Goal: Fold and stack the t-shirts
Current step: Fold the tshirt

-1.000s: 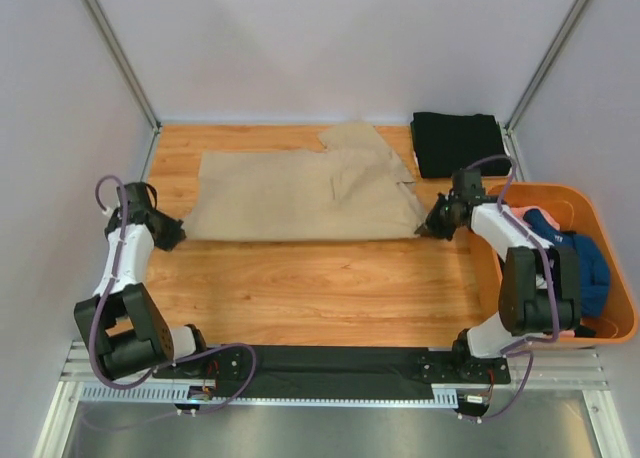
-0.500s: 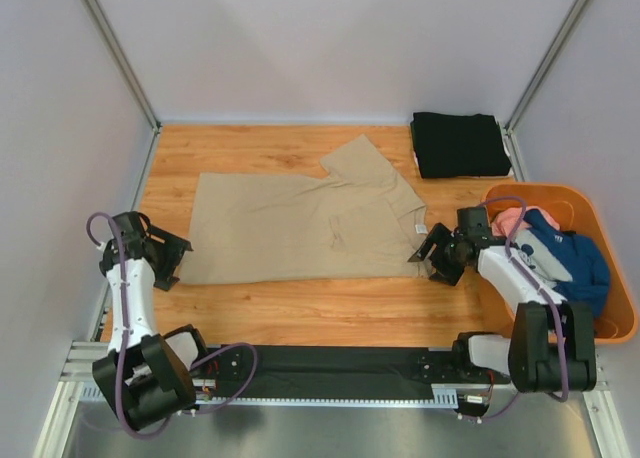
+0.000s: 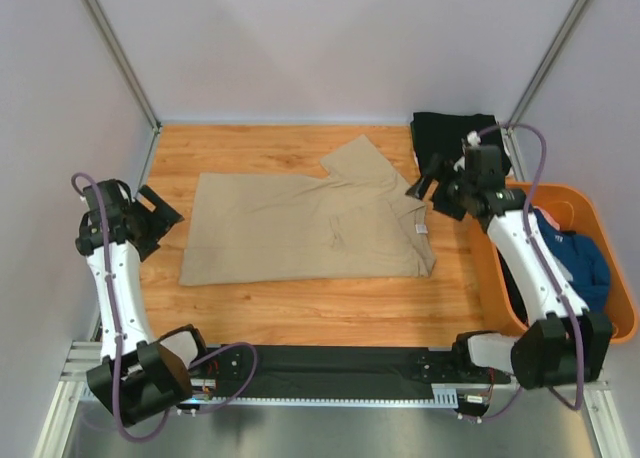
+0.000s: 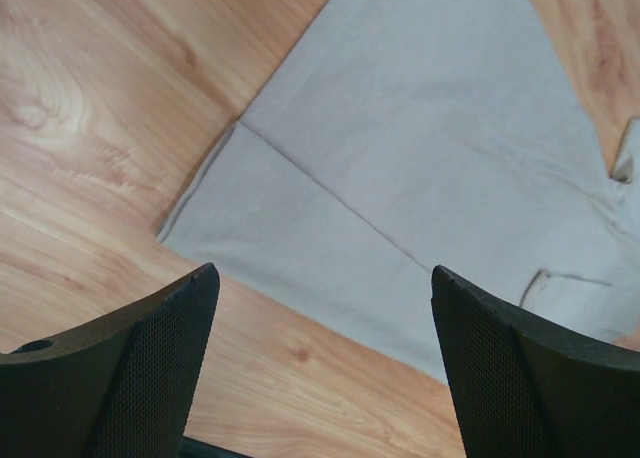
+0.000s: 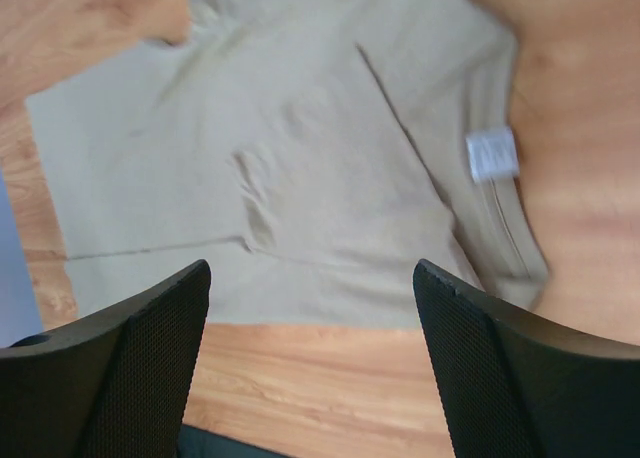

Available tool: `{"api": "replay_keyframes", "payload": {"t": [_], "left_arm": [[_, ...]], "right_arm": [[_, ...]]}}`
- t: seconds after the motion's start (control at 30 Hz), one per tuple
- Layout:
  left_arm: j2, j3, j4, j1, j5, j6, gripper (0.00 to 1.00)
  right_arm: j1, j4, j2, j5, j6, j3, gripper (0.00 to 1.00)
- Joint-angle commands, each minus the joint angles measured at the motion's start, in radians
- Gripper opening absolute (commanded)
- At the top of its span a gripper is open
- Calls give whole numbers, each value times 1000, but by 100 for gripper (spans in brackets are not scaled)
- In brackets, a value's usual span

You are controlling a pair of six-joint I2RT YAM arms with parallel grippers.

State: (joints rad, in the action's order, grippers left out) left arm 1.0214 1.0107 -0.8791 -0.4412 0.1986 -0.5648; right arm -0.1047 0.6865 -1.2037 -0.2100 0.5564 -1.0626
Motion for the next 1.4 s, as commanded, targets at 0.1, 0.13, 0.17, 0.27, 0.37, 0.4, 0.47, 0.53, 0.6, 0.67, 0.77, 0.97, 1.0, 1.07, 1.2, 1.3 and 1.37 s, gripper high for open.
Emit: {"api": "replay_keyframes", "payload": {"t": [0.1,0.13,0.17,0.27,0.37,0.4,0.47,0.53,0.6,0.67,0.77,0.97,1.0,1.07,1.2,1.3,1.37], "left_arm": [[138,48,2,93,-7,134,91],[161,45,8,108,-19,138,91],[167,31,20,137,-25,138,89],[155,-42,75,212,-80,143,88],[122,-73,86,274,-90,137,87],[114,-72,89,295,-105,137,87],[97,-69,91,335,-134,137,87],[88,-73,92,338,-134,135,87],[89,-77,95,343,-123,137,87],[94,-75,98,349,-117,137,87],[108,-77,101,349,-99,138,86],[131,-67,101,355,-87,141,84],[123,-66,100,354,-100,141,83],[108,-63,98,354,-119,137,83],[83,-55,111,354,-175,129,84],[127,-3,101,352,-227,115,83],[161,64,97,352,-235,103,83]], "right_arm": [[-58,-12,-437,38,-150,-475,84],[-62,-5,-553,32,-165,-587,84],[-64,-2,-613,24,-174,-659,84],[-70,44,-862,9,-202,-947,84],[-73,84,-1095,-26,-176,-1239,84],[-72,82,-1147,-37,-162,-1308,84],[-75,48,-1287,-58,-126,-1452,84],[-75,-43,-1371,-51,-106,-1482,84],[-73,-123,-1407,-7,-78,-1455,84],[-75,-223,-1430,29,-66,-1444,84],[-72,-269,-1510,90,-30,-1507,84],[-67,-332,-1639,6,105,-1564,87],[-69,-338,-1651,-43,121,-1556,88],[-66,-341,-1659,-92,155,-1538,84],[-67,-343,-1651,-158,165,-1499,69],[-64,-340,-1636,-178,160,-1465,56],[-59,-343,-1634,-187,160,-1461,51]]}}
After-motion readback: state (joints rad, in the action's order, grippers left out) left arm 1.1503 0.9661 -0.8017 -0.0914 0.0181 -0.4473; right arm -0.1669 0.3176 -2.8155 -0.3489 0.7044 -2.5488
